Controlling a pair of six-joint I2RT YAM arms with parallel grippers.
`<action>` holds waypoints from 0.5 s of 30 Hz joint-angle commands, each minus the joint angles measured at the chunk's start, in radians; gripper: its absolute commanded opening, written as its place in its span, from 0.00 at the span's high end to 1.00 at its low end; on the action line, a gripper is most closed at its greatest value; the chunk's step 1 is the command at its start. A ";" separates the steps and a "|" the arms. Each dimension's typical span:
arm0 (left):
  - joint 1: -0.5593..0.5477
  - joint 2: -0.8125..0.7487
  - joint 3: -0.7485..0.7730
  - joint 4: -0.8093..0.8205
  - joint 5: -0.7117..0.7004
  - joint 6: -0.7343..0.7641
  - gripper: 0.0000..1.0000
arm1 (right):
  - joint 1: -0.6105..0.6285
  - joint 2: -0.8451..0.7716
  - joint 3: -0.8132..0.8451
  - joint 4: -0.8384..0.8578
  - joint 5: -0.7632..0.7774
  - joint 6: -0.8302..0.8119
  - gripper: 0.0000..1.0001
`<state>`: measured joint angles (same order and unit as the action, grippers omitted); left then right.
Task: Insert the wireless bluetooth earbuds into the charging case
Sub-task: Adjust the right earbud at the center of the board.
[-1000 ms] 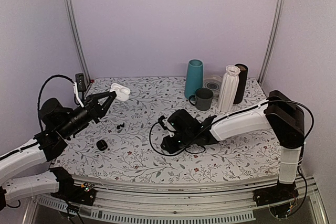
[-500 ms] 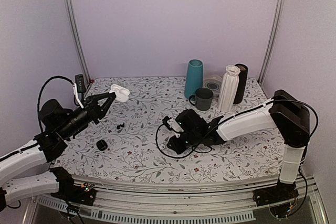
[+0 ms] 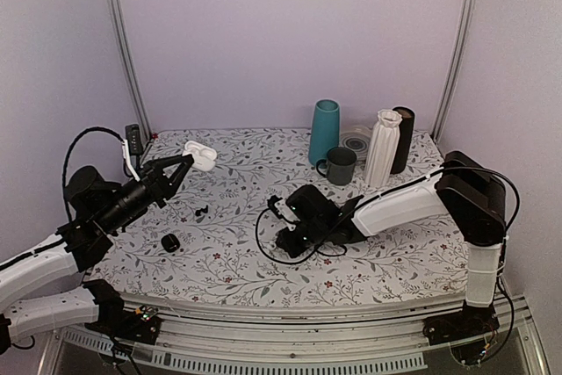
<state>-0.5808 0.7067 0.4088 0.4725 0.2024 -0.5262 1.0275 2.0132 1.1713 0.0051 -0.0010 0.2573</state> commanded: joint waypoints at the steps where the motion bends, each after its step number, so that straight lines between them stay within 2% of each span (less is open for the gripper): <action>1: 0.019 -0.013 -0.011 0.012 0.009 -0.002 1.00 | 0.006 0.006 0.006 0.032 -0.005 0.000 0.84; 15: 0.022 -0.014 -0.015 0.018 0.014 -0.009 1.00 | 0.041 0.030 0.030 0.019 0.012 -0.008 0.82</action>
<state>-0.5751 0.7044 0.4076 0.4725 0.2028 -0.5285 1.0519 2.0197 1.1728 0.0113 -0.0010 0.2508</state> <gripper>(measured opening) 0.182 0.179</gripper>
